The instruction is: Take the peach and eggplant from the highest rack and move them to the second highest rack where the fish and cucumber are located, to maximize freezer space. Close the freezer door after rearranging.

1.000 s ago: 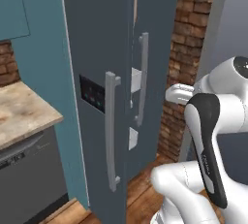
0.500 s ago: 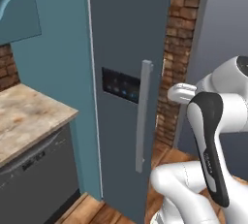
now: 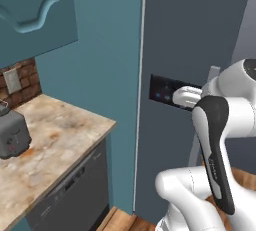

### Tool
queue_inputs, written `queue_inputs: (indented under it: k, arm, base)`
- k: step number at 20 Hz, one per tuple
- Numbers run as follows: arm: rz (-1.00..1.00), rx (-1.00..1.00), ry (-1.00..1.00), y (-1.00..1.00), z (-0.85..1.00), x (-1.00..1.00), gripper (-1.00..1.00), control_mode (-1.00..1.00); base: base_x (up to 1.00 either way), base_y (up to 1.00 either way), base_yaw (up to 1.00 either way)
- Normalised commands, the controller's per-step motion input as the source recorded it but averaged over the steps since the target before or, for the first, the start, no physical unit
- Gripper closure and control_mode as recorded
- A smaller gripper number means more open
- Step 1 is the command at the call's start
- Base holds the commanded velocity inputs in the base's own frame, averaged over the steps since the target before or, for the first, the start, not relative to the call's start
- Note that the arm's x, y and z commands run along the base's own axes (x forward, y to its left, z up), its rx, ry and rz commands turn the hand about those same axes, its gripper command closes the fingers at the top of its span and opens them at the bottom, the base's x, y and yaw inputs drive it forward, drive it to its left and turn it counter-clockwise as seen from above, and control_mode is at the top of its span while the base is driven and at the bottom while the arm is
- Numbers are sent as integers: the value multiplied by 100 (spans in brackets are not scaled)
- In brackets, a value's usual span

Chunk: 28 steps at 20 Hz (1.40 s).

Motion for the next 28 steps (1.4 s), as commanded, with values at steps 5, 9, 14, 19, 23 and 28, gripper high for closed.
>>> queue_inputs:
  k: [5,9,14,19,23,28]
  arm:
    - [0,0,0,0,0,0,-100,100]
    - [0,0,0,0,0,0,-100,100]
    - [0,0,0,0,0,0,-100,100]
    - [0,0,0,0,0,0,-100,100]
    - [0,0,0,0,0,0,-100,100]
    - [0,0,0,0,0,0,-100,100]
  base:
    - [51,10,-14]
    - [18,-9,-6]
    - [37,-18,-5]
    - [89,-10,-4]
    - [55,-4,-3]
    - [0,0,0]
